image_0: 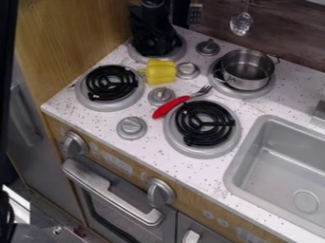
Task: Move the yellow object to the bottom right burner
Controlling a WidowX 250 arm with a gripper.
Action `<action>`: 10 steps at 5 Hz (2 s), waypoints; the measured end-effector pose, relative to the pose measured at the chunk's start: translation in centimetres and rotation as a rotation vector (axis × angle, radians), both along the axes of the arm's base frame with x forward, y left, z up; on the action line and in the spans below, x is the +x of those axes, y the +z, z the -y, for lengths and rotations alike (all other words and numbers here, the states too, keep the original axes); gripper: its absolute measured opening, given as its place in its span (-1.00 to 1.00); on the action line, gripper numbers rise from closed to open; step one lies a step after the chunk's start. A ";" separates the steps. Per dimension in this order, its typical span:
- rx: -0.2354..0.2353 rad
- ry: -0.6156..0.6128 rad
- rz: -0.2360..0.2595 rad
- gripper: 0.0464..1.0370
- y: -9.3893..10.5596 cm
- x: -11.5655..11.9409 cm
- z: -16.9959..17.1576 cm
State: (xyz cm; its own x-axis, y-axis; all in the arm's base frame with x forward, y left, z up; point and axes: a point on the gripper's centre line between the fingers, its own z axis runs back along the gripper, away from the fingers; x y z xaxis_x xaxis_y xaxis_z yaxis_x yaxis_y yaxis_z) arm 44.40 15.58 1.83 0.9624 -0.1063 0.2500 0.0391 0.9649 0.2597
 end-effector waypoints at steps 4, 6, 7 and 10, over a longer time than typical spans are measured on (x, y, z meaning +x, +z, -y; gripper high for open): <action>-0.137 -0.148 -0.120 0.92 -4.5 1.0 1.8; -0.180 -0.156 -0.269 0.91 -7.6 1.1 1.8; -0.183 -0.145 -0.287 0.77 -7.6 1.0 1.7; -0.102 -0.049 -0.158 0.59 -2.3 0.4 5.4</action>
State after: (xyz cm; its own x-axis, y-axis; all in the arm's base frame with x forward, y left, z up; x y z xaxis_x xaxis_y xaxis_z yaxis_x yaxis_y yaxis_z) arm 44.80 10.14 -0.46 0.9849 -0.1358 0.1076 0.1192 0.9818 0.1479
